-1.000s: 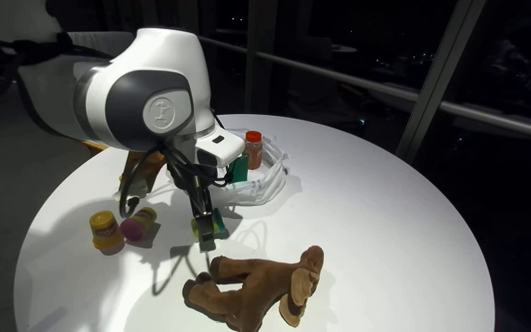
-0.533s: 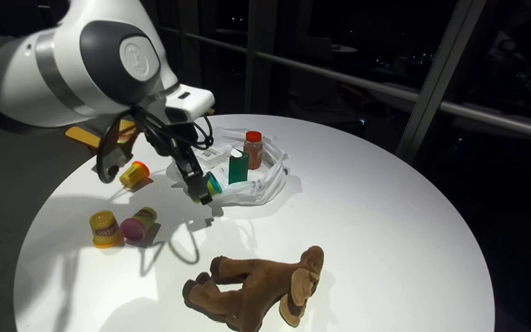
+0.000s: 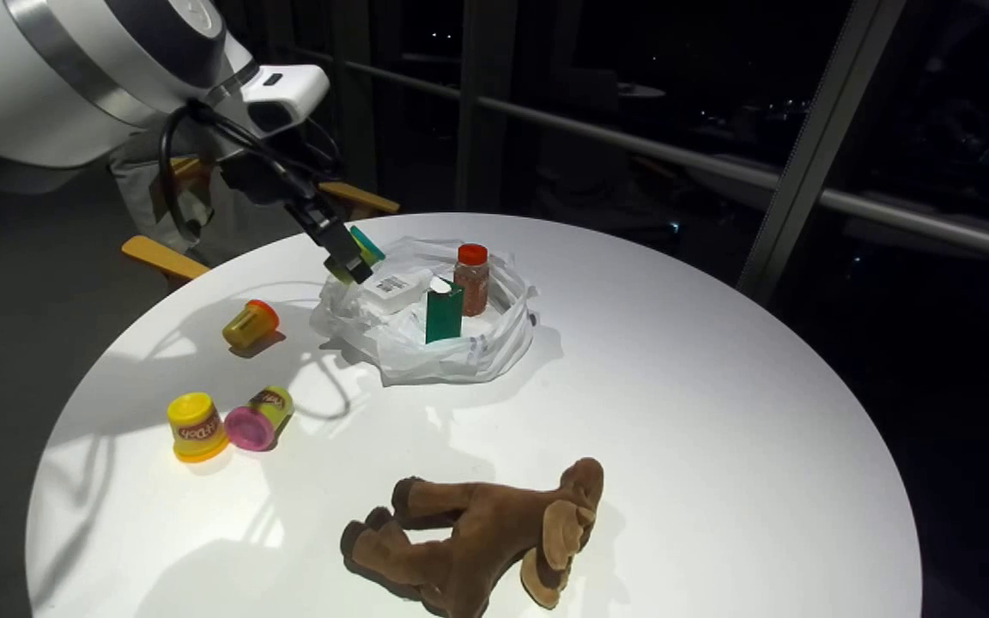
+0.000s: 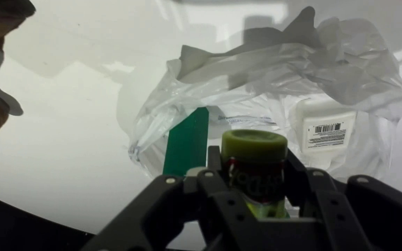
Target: Put the objects on the table into the plastic bag.
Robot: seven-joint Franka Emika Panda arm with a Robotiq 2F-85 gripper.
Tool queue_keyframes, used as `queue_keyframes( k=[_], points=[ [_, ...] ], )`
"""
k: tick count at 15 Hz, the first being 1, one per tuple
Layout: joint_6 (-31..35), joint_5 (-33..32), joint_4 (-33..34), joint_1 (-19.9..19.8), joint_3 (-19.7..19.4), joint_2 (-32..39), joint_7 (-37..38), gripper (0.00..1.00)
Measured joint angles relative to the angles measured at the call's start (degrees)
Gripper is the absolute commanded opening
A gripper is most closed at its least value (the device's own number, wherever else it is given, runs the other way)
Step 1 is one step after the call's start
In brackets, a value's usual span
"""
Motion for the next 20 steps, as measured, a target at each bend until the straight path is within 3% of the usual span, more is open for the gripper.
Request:
queue_keyframes(
  k=[4,7,8,9,13,20],
  points=[
    [2.8,1.6,4.0,-5.6,2.8,3.6,-4.9,0.18],
    [4.4,5.1,8.5,-14.2,9.9,6.4,-11.3,0.18],
    [4.5,6.2,10.3,-17.0,12.5,7.3,-13.4,0.68],
    [4.5,7.2,12.1,-19.6,15.0,8.2,-15.5,0.69],
    [4.5,9.3,17.4,-26.5,22.0,10.7,-22.0,0.98],
    [1.9,13.6,18.3,-27.7,25.5,10.3,-25.2,1.00]
  ],
)
